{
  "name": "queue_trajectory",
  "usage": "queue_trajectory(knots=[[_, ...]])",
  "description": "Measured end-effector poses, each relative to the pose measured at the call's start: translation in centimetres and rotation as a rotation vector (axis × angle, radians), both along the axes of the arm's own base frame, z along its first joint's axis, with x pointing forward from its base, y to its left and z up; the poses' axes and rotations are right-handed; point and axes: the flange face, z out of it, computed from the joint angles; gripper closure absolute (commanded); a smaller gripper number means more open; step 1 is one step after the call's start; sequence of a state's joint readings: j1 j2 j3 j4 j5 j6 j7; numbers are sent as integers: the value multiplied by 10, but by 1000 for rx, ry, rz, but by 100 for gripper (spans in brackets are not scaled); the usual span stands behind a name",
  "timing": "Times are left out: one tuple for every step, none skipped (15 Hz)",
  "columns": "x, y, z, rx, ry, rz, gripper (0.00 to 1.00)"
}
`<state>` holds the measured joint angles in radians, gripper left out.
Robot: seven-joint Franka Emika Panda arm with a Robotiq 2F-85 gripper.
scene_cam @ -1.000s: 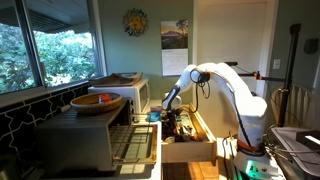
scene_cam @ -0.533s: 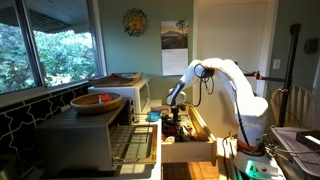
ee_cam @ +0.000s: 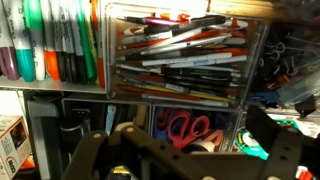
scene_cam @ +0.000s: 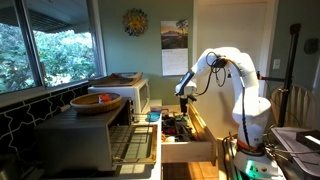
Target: Turn the pink scissors anticlockwise in the drawer
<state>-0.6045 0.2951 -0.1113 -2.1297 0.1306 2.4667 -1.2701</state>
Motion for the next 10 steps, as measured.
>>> queue_trajectory(knots=[[-4,1,14,2,-19,3,0],[-8,4,29,2,-38,5,0],[-11,8,43,0,-57,17,0],[-14,12,57,-7,-74,36,0],[-17,19,70,-13,-87,64,0],[-20,26,81,-10,-90,109,0],[-21,30,90,-13,-99,118,0],[-20,31,93,-16,-103,118,0],[-19,31,91,-16,-101,118,0],[-19,30,88,-13,-96,116,0]])
